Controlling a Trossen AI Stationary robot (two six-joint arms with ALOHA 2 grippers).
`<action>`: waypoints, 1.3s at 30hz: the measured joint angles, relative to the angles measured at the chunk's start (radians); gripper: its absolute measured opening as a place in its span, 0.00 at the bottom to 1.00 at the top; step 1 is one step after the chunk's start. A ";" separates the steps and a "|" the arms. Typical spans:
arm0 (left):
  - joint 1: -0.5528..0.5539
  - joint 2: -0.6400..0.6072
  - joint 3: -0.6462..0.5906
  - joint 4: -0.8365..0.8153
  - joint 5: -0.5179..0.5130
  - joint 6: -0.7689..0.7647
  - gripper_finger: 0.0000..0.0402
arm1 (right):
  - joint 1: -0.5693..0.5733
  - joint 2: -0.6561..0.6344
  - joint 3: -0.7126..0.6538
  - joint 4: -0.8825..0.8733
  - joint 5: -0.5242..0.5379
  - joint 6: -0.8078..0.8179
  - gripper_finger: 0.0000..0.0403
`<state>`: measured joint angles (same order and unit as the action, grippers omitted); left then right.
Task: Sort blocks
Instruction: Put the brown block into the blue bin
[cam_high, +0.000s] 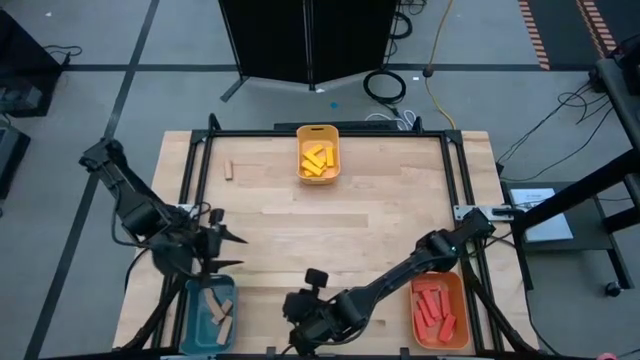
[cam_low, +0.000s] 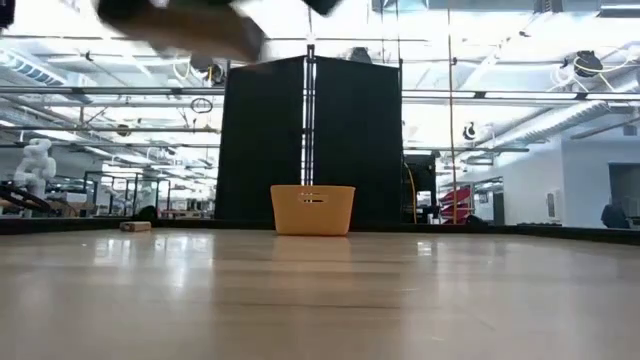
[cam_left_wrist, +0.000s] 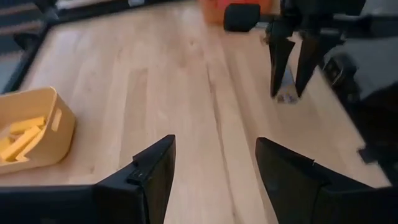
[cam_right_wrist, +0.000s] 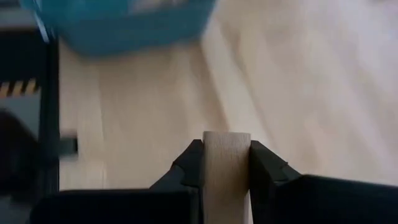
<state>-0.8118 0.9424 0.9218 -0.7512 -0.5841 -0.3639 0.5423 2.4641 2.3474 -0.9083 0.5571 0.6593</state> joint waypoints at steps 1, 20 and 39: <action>-0.023 -0.015 -0.011 0.014 -0.030 -0.017 0.55 | 0.000 -0.012 0.000 0.037 0.030 -0.036 0.09; -0.203 -0.066 -0.383 0.997 -0.155 0.425 0.55 | -0.054 -0.102 0.002 0.884 0.132 -0.676 0.09; -0.157 -0.066 -0.422 1.242 -0.116 0.537 0.55 | -0.140 -0.086 0.003 0.990 -0.062 -0.668 0.10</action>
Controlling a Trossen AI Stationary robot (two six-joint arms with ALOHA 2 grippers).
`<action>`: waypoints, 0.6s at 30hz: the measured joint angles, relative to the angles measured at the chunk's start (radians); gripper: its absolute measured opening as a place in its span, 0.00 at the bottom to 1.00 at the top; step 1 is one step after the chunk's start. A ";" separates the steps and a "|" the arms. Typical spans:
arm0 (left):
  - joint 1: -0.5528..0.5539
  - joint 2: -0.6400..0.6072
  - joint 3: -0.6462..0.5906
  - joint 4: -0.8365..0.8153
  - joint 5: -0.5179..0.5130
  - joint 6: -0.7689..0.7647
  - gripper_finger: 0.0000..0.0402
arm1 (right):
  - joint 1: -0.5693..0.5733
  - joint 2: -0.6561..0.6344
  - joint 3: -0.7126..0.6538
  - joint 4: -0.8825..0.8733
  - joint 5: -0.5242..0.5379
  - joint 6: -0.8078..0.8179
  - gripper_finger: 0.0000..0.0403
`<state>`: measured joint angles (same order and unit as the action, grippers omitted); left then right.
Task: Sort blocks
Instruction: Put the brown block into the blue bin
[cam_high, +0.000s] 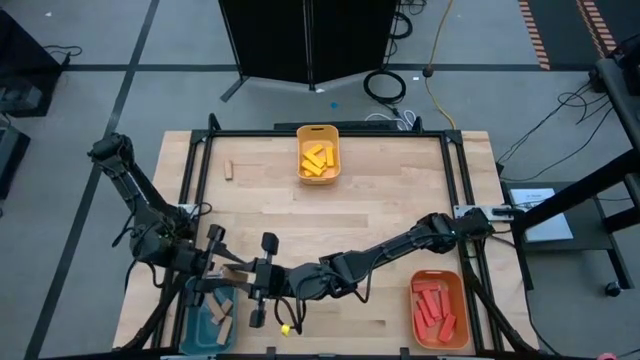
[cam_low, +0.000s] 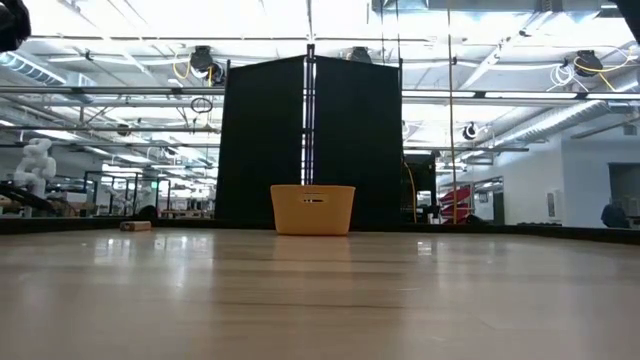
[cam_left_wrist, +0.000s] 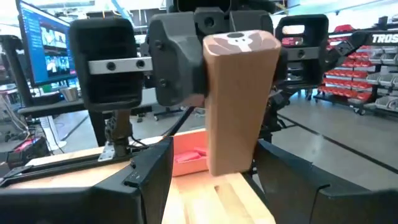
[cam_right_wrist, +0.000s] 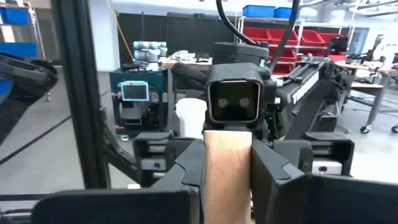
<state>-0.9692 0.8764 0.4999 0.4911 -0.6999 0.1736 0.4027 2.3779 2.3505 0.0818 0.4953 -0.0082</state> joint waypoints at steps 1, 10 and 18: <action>0.008 0.000 0.000 0.000 0.016 0.000 0.55 | -0.003 0.000 0.000 0.000 0.000 -0.002 0.10; 0.046 0.000 0.000 0.001 0.112 -0.001 0.55 | -0.018 0.000 0.000 -0.010 0.000 -0.011 0.11; 0.046 0.000 0.000 0.001 0.113 0.025 0.43 | -0.018 0.000 0.000 -0.021 -0.001 -0.019 0.11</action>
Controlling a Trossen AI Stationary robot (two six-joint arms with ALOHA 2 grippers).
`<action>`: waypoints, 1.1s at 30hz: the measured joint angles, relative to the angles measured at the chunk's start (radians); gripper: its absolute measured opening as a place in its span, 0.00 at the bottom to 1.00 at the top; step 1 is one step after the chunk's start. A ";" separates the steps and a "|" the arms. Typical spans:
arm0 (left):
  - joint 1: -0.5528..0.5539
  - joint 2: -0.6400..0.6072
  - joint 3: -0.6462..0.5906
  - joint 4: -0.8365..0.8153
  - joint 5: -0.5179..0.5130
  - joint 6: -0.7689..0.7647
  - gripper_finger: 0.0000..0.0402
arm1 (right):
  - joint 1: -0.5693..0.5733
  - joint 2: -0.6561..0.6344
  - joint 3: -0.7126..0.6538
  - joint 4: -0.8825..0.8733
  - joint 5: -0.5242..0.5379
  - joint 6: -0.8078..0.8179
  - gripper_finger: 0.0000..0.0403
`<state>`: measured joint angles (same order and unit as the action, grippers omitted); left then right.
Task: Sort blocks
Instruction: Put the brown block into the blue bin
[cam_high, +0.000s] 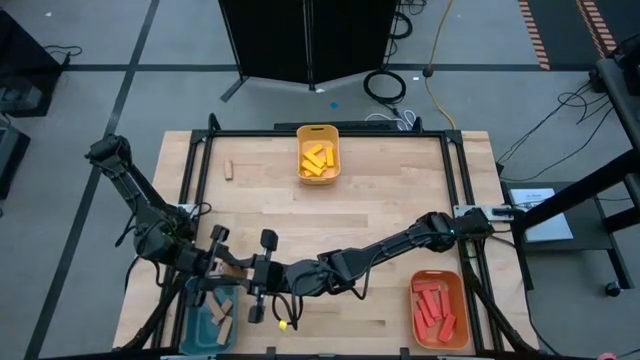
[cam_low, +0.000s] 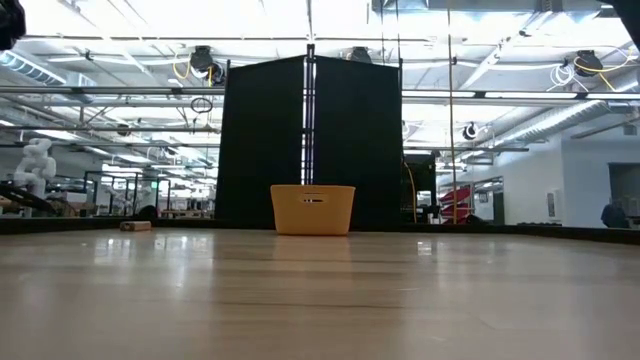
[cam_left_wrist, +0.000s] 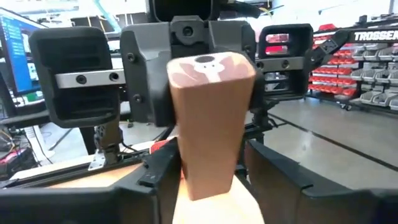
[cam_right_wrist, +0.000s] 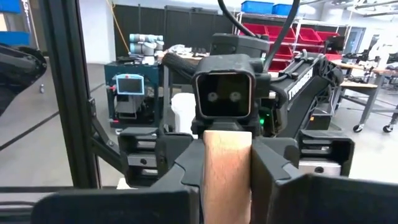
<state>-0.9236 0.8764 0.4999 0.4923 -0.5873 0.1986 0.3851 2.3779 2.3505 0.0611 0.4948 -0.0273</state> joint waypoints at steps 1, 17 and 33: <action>0.000 0.000 0.000 -0.001 -0.001 0.000 0.40 | 0.000 0.000 0.000 -0.004 -0.001 0.000 0.11; -0.002 0.000 0.007 -0.012 -0.017 -0.010 0.22 | -0.002 -0.005 0.001 -0.042 -0.021 -0.066 0.29; -0.042 -0.145 0.098 -0.772 0.081 -1.051 0.22 | 0.021 -0.155 0.001 -0.578 0.002 0.140 0.52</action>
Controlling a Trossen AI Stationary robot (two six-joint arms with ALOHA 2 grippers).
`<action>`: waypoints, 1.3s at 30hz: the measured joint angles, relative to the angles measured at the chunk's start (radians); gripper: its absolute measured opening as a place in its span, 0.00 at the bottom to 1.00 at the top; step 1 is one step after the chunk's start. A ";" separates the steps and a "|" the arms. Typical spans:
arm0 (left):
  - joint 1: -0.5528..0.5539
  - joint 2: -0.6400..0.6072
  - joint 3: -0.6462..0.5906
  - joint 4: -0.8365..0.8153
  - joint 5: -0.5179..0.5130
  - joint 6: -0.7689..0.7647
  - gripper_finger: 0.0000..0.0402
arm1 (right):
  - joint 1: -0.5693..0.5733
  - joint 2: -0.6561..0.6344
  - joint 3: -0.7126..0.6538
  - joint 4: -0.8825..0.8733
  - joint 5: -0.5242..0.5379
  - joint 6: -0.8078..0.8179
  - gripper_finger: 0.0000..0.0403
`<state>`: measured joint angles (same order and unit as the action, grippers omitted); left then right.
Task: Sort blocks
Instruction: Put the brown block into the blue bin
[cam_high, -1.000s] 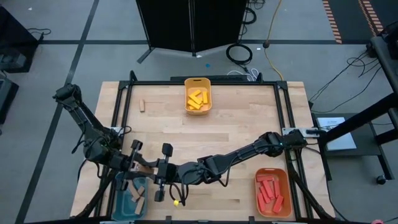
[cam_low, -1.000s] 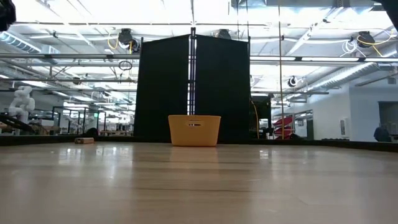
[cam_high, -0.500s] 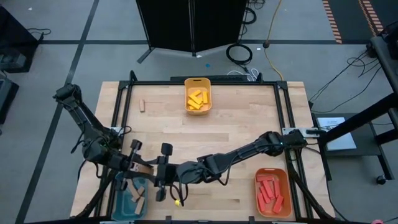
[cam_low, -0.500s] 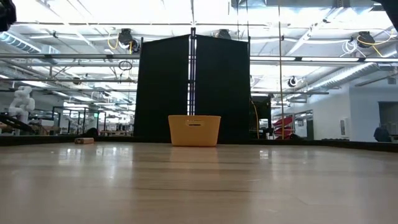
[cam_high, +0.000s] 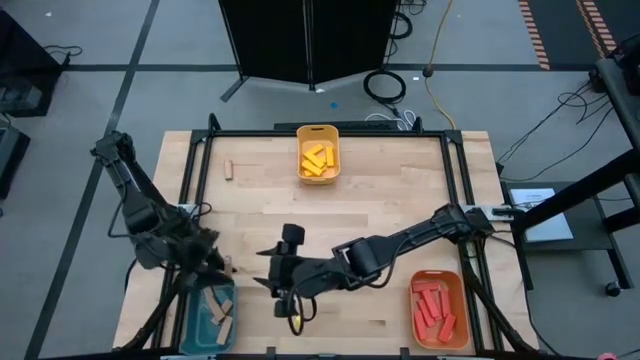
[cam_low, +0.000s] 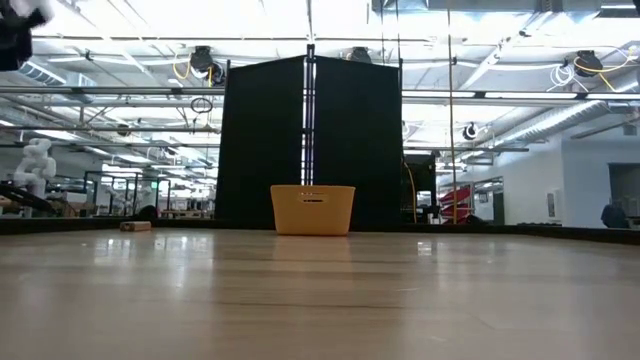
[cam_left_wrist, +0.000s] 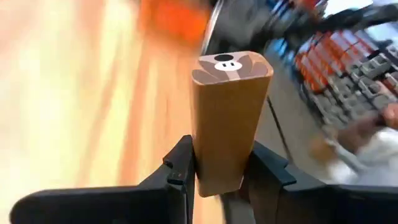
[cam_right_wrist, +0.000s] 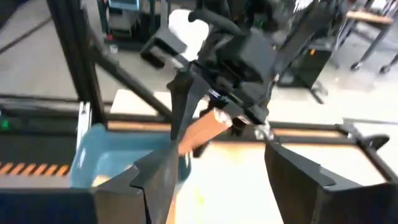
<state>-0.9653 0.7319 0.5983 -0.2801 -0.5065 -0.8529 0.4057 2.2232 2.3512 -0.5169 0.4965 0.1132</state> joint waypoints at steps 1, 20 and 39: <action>0.000 0.004 0.000 -0.062 0.050 -0.126 0.22 | 0.003 0.000 0.000 -0.021 0.000 0.008 0.52; -0.139 0.310 -0.001 -0.220 0.487 -1.059 0.23 | 0.077 0.009 0.000 -0.184 0.000 0.148 0.52; -0.138 0.428 -0.001 -0.008 0.680 -0.990 0.40 | 0.100 0.010 0.000 -0.184 0.000 0.136 0.52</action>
<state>-1.1038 1.1599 0.5976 -0.2882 0.1738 -1.8433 0.5060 2.2330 2.3508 -0.7005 0.4967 0.2497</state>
